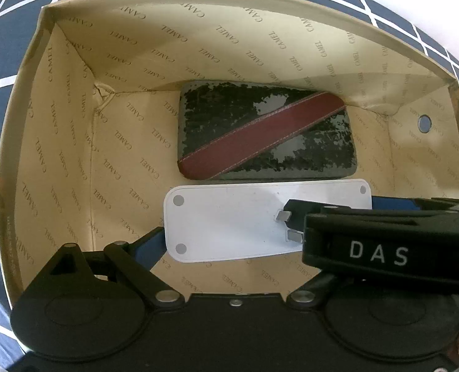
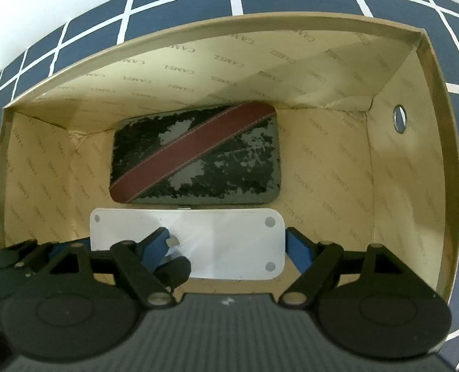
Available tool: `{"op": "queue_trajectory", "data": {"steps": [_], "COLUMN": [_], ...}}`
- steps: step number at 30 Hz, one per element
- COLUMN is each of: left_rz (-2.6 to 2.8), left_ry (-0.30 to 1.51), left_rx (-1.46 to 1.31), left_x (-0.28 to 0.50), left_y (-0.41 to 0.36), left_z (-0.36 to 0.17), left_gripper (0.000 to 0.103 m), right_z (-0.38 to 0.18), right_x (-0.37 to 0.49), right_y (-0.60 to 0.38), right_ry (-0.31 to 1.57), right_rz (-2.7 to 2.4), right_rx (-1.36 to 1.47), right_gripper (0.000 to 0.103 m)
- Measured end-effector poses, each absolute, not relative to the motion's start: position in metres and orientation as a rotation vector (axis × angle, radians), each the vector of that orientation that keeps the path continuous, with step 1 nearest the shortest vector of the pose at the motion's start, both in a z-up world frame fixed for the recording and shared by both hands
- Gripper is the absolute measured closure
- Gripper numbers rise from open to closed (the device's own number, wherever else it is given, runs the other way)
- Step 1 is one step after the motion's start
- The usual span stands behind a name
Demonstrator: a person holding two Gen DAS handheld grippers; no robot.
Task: Organize objects
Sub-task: 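Carry the held plate with the right tool over the box and lower it, then open the right tool to release the plate onto the striped phone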
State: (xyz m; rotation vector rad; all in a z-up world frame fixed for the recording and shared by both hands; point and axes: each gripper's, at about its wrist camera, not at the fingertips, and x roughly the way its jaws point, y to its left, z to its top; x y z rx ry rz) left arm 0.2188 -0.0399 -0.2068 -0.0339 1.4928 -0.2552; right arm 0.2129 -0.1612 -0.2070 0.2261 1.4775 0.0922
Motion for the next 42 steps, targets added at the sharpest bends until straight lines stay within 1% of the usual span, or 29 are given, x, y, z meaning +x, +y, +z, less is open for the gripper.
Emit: {"op": "queue_trajectory", "data": {"steps": [10,21,25,27,33,35,42], "left_rz": [-0.231,-0.214,-0.215,-0.215,-0.211,-0.215,-0.235], "left_ry": [1.464,1.42,1.389,1.371,1.337,1.327,1.282], "left_rx": [-0.05,-0.062,-0.04,-0.032,-0.02,-0.018,0.017], "left_x": [0.21,0.186,0.174,0.166,0.139,0.131,0.099], "left_y": [-0.041,-0.043,-0.048,-0.051,-0.058,-0.06,-0.08], "left_z": [-0.189,-0.157,-0.141,-0.132,-0.111,-0.105,-0.083], "left_gripper": [0.008,0.008,0.007,0.005,0.003,0.003,0.001], "right_z": [-0.195,-0.16,-0.143,-0.137,-0.119,-0.112,-0.091], "right_x": [0.209,0.19,0.18,0.174,0.149,0.139,0.105], "right_y": [-0.162,-0.173,-0.179,-0.182,-0.194,-0.198,-0.224], "right_ry": [1.458,1.393,1.355,1.34,1.298,1.279,1.22], "right_rz": [0.094,0.103,0.105,0.104,0.101,0.102,0.081], "right_rx": [0.22,0.217,0.227,0.234,0.255,0.263,0.289], "right_gripper": [0.022,0.019,0.014,0.013,0.01,0.007,0.003]}}
